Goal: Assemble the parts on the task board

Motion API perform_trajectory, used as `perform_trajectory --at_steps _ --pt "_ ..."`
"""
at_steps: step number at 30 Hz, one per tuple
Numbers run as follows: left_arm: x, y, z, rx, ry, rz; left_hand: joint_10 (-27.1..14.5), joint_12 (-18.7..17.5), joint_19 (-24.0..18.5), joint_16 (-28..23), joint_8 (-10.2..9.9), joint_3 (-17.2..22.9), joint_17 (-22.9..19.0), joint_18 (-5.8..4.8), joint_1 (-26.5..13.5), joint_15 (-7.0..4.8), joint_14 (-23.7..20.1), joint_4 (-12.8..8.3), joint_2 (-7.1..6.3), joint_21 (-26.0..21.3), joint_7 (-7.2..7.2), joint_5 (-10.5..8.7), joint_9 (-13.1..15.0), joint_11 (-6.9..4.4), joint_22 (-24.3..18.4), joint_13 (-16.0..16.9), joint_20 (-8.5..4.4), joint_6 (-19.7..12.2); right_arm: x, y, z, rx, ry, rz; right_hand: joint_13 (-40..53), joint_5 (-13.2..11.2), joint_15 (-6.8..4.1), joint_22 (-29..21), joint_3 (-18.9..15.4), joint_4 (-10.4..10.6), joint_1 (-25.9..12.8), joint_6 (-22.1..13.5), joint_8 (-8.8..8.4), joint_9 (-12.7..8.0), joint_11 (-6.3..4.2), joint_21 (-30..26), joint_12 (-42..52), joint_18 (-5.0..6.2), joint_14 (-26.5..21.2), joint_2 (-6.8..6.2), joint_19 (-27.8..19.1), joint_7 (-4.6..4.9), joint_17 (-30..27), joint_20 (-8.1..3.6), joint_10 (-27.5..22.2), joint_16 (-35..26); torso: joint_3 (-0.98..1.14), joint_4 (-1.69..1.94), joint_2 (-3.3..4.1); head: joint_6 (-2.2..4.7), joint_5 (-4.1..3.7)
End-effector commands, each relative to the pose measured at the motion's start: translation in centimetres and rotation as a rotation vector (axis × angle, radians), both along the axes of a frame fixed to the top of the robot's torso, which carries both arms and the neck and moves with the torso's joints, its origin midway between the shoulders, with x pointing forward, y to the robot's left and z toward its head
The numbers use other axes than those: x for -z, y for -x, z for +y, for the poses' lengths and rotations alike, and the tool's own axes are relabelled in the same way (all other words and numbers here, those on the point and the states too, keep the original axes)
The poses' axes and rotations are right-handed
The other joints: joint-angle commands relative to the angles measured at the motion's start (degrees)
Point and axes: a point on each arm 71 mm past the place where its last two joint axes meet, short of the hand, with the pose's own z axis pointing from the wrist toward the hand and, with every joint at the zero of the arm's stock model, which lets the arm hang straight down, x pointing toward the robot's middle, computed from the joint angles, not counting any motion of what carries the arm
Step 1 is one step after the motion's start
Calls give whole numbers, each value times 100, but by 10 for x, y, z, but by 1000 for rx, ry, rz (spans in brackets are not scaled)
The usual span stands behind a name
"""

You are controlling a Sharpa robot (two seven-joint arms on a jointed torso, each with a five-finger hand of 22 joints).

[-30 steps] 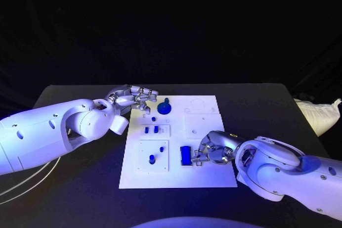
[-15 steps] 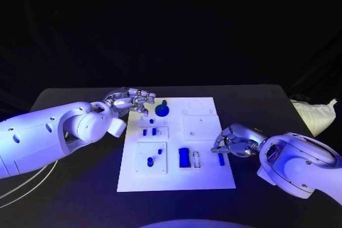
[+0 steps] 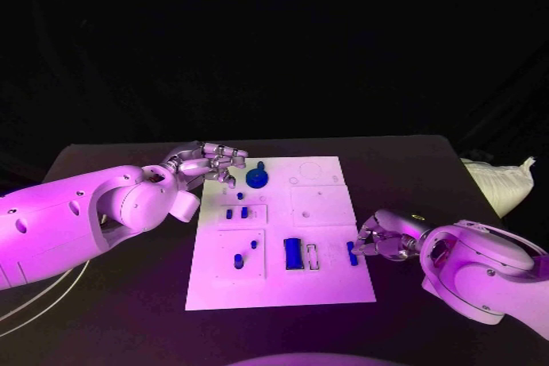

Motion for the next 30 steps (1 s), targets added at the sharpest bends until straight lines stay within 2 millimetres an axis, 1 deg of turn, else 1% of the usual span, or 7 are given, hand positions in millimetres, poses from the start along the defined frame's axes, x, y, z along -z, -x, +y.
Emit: perform_trajectory --at_steps 1,5,13,19,20,25,30 --pt "-1 1 -2 18 9 -6 -50 21 3 -27 32 -8 -6 112 -2 4 -46 -15 30 -32 13 9 0 -1 -9 10 16 -42 2 -1 -2 14 66 -7 13 25 -5 0 -9 71 -105 57 -48 -8 -13 -39 7 -68 416 -4 -8 -5 525 -17 44 -36 -6 3 2 -11 6" --pt "-1 1 -2 18 8 -5 -50 21 3 -27 32 -8 -6 112 -2 4 -46 -15 30 -32 13 9 0 -1 -9 10 16 -42 3 -1 0 13 71 -7 28 6 -6 2 -31 142 -182 79 -68 -10 -13 -40 27 -69 418 -50 -5 -6 533 -20 67 -33 1 -2 6 -14 8" --pt "-1 1 -2 18 8 -4 -50 21 3 -27 32 -8 -6 112 -2 4 -46 -15 30 -32 13 9 0 -1 -9 10 16 -42 5 0 8 -10 68 -5 48 -2 -5 9 -74 248 -288 109 -93 -6 -11 -39 51 -71 419 -140 1 -5 533 -21 91 -35 0 -4 6 -27 4" --pt "0 1 -1 17 6 -2 -50 21 3 -27 32 -8 -6 112 -2 4 -46 -15 30 -32 13 9 0 -1 -9 10 16 -42 6 0 13 -43 89 -20 72 220 -4 12 -163 372 -395 146 -120 10 -9 -43 78 -71 420 -276 3 -6 535 -19 111 -38 1 1 1 -43 5" --pt "0 1 -1 16 6 -2 -50 21 3 -27 32 -8 -6 112 -2 4 -46 -15 30 -32 13 9 0 -1 -9 10 16 -42 6 1 13 -46 91 -19 75 235 -4 12 -171 379 -401 148 -122 11 -9 -44 82 -71 420 -287 3 -6 534 -19 113 -38 -2 -3 -2 -45 8" --pt "0 1 -1 16 6 -2 -50 21 3 -27 32 -8 -6 112 -2 4 -46 -15 30 -32 13 9 0 -1 -9 10 16 -42 8 0 17 -67 122 -16 71 251 -4 7 -194 395 -412 150 -128 15 -9 -48 77 -70 419 -319 1 -6 531 -19 109 -41 0 -1 1 -45 3" --pt "0 1 -1 17 6 -2 -50 21 3 -27 32 -8 -6 112 -2 4 -46 -15 30 -32 13 9 0 -1 -9 10 16 -42 14 -1 22 -108 189 -31 46 179 -3 -26 -196 363 -323 142 -146 24 -8 -71 44 -64 411 -367 -16 -4 501 -18 78 -64 3 0 -2 -49 13"
